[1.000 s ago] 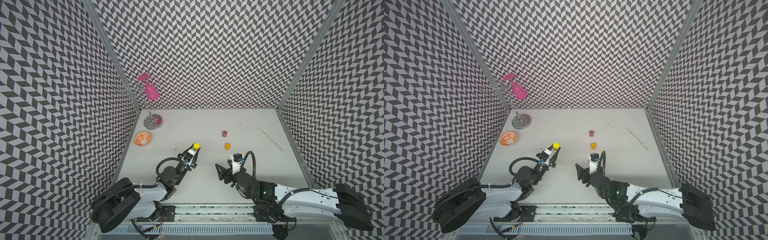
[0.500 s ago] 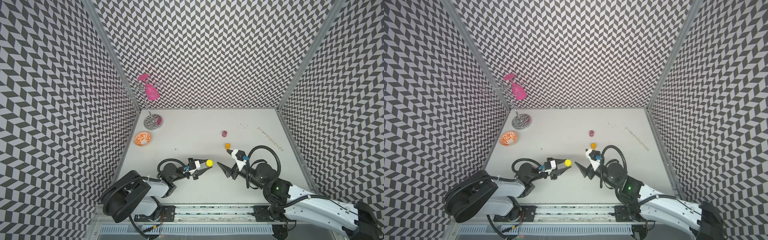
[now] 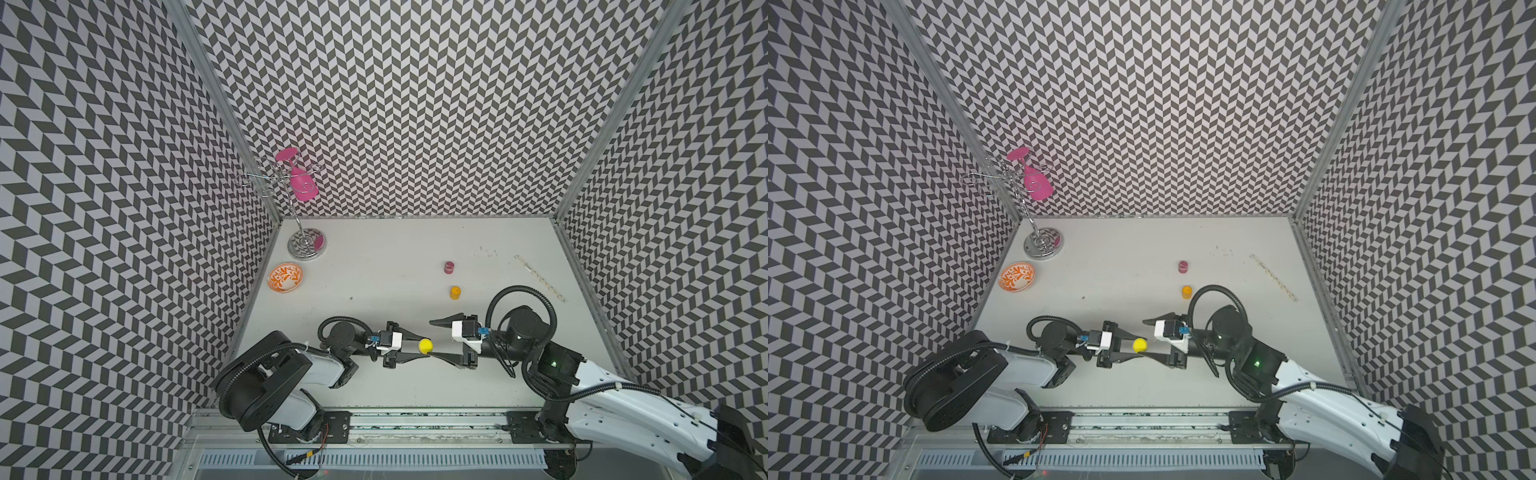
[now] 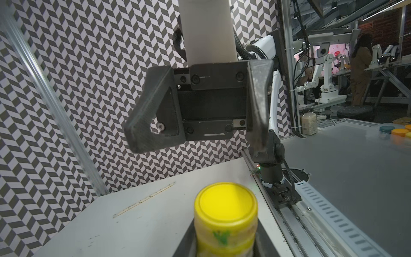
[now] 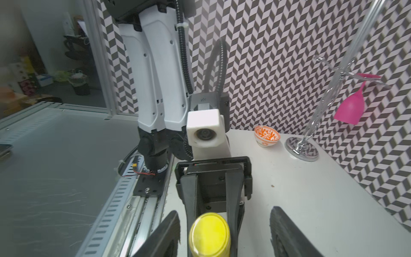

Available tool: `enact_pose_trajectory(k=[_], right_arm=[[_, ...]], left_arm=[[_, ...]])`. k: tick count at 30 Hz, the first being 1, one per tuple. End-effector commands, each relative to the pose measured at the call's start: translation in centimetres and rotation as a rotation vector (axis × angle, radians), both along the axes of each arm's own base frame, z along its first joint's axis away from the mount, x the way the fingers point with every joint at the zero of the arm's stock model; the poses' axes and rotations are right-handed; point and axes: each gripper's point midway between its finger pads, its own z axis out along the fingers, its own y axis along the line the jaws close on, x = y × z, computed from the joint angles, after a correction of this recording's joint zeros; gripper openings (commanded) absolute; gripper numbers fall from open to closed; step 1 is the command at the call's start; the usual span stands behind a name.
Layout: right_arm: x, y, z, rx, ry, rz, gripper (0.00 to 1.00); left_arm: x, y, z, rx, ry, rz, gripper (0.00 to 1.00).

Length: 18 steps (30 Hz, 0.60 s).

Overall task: Close the paint jar lid
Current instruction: Screw the lid onto the paint jar.

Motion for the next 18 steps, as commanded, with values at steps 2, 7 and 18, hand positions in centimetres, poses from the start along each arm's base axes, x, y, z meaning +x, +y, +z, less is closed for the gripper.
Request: enact_pose_trajectory(k=[2, 7, 18], right_arm=[[-1.13, 0.61, 0.77, 0.012, -0.024, 0.094, 0.63], [-0.76, 0.72, 0.67, 0.021, -0.027, 0.078, 0.63], [-0.32, 1.32, 0.13, -0.002, -0.011, 0.079, 0.59]], left_arm=[[-0.22, 0.06, 1.36, -0.037, -0.040, -0.026, 0.26], [-0.23, 0.04, 1.36, -0.035, -0.036, -0.029, 0.26], [-0.06, -0.05, 1.31, -0.031, -0.032, -0.024, 0.26]])
